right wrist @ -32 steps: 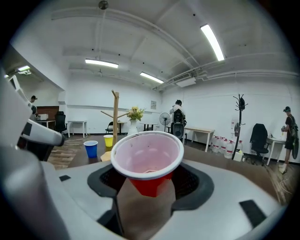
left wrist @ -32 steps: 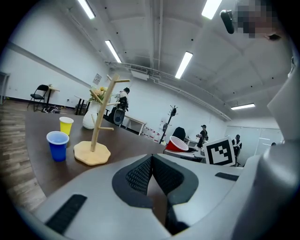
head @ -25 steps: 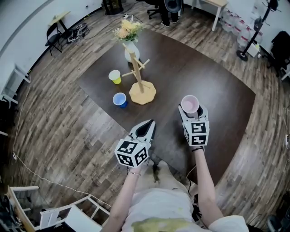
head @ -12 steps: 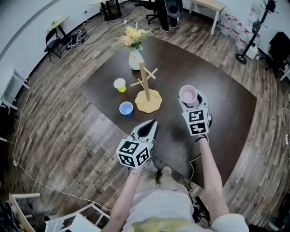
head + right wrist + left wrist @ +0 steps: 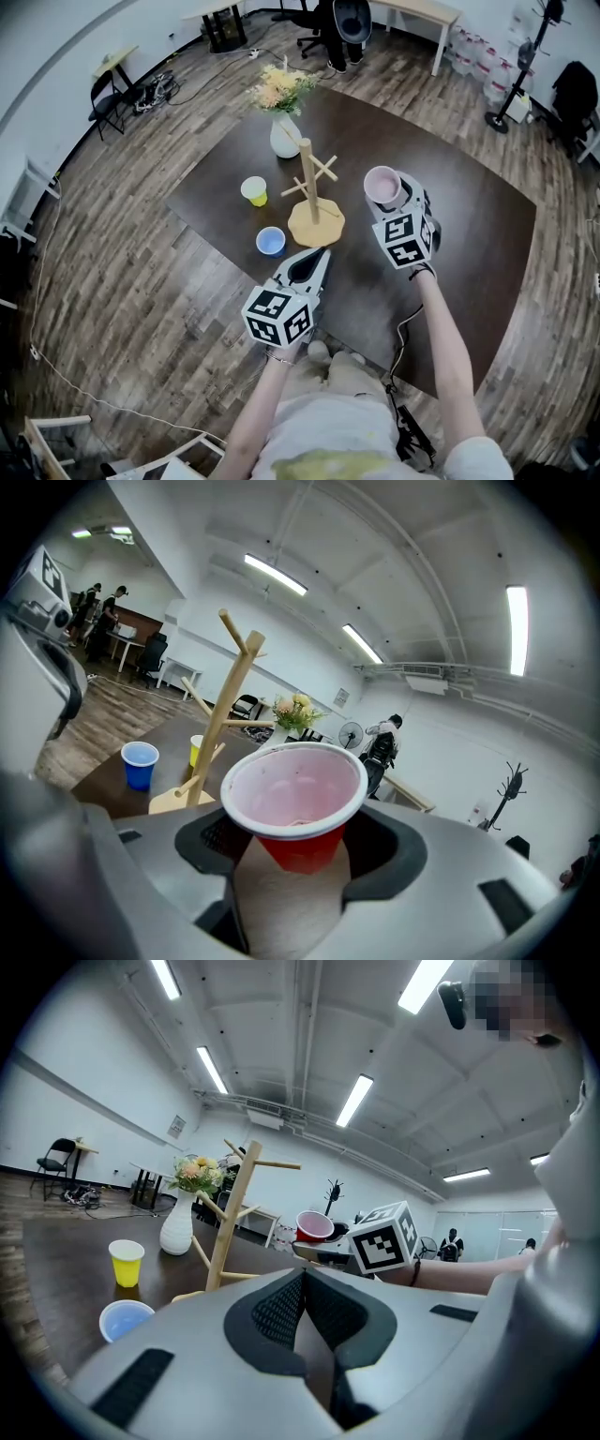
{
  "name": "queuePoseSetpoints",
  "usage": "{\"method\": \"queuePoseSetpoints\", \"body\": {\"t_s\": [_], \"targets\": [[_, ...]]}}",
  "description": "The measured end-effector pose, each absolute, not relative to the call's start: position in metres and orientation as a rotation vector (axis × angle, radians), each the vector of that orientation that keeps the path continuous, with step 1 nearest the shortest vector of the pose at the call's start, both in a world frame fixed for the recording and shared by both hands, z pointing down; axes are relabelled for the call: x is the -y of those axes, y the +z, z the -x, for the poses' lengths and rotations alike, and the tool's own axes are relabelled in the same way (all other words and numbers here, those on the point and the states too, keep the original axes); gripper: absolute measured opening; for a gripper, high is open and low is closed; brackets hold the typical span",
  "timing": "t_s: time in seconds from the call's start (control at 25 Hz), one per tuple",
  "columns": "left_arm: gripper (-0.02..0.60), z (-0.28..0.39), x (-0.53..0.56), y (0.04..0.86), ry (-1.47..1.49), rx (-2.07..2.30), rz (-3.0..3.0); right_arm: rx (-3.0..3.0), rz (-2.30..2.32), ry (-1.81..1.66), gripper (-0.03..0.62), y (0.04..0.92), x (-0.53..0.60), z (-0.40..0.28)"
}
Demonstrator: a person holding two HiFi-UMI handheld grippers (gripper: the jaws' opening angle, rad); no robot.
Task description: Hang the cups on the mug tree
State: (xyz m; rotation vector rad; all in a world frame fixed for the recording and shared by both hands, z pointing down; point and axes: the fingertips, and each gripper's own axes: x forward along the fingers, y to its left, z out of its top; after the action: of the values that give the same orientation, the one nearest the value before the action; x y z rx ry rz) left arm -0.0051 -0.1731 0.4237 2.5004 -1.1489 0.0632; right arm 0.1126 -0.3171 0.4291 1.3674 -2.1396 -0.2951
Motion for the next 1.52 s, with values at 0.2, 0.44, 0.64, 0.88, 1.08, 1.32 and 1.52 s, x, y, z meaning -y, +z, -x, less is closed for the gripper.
{"method": "queuePoseSetpoints", "body": {"t_s": [0.2, 0.44, 0.64, 0.88, 1.08, 1.32, 1.52], "targets": [[0.023, 0.010, 0.181, 0.424, 0.069, 1.144, -2.497, 2.108, -1.294, -0.382, 0.299, 0.428, 0.336, -0.100], [0.023, 0.010, 0.189, 0.427, 0.066, 1.156, -2.463, 2.062, -1.209, -0.458, 0.299, 0.427, 0.359, -0.086], [0.023, 0.008, 0.195, 0.426, 0.062, 1.182, -2.434, 2.023, -1.123, -0.534, 0.299, 0.429, 0.375, -0.075], [0.023, 0.011, 0.198, 0.432, 0.064, 1.218, -2.390, 1.977, -1.031, -0.644, 0.299, 0.433, 0.386, -0.056], [0.023, 0.015, 0.197, 0.436, 0.061, 1.239, -2.363, 1.958, -0.967, -0.737, 0.301, 0.434, 0.385, -0.038], [0.023, 0.019, 0.199, 0.439, 0.054, 1.256, -2.342, 1.928, -0.932, -0.831, 0.301, 0.431, 0.382, -0.026], [0.023, 0.018, 0.197, 0.440, 0.044, 1.263, -2.329, 1.899, -0.884, -0.913, 0.301, 0.432, 0.377, -0.020]]}}
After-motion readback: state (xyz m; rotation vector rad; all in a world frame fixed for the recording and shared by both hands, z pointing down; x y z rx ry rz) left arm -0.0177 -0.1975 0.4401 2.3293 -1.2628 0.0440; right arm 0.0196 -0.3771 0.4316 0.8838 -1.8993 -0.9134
